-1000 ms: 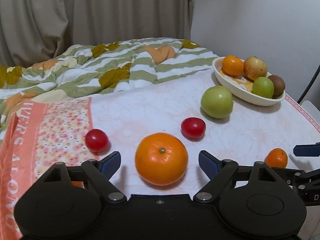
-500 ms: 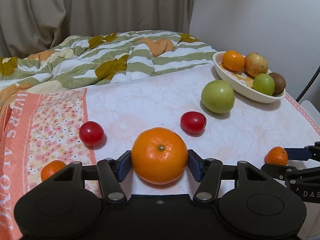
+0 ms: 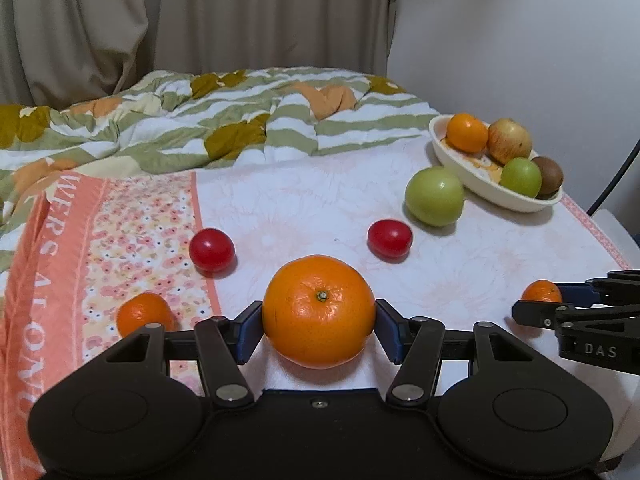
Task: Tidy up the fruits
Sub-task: 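Carry the orange with the left tool into the bowl while the right tool carries the mandarin there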
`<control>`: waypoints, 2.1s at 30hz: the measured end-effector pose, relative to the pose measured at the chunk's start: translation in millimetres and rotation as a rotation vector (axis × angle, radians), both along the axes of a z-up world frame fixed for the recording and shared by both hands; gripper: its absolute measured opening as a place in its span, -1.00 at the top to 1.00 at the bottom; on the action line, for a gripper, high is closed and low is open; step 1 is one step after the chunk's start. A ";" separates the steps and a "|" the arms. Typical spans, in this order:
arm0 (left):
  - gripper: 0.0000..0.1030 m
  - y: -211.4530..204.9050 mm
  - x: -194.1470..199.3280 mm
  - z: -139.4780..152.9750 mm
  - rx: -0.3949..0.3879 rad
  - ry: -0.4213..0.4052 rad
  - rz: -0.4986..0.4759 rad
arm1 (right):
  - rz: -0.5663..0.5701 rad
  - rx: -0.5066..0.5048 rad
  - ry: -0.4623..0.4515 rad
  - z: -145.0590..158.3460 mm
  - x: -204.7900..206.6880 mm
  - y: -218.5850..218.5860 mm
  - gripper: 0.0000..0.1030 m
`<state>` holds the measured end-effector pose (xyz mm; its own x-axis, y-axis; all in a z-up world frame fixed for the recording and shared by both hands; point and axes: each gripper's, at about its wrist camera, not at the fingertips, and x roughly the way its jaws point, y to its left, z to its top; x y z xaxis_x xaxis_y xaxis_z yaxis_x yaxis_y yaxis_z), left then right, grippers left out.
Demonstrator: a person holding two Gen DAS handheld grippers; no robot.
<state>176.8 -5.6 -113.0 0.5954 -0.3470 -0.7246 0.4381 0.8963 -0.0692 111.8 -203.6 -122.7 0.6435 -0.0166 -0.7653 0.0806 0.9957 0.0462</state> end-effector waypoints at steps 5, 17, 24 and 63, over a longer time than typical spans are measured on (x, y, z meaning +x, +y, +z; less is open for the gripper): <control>-0.21 0.1 -12.8 16.0 0.004 -0.030 0.011 | 0.007 0.001 -0.024 18.4 -5.1 3.4 0.01; -0.21 -1.4 -48.1 63.4 -0.097 -0.082 0.026 | -0.012 0.015 -0.049 70.6 -30.2 0.9 0.01; -0.21 -16.3 -64.0 89.1 -0.128 -0.117 0.027 | -0.027 0.000 -0.066 95.0 -39.2 -19.8 0.01; -0.21 -219.0 42.0 93.9 -0.073 -0.092 0.209 | 0.223 -0.001 -0.104 102.3 88.6 -231.7 0.01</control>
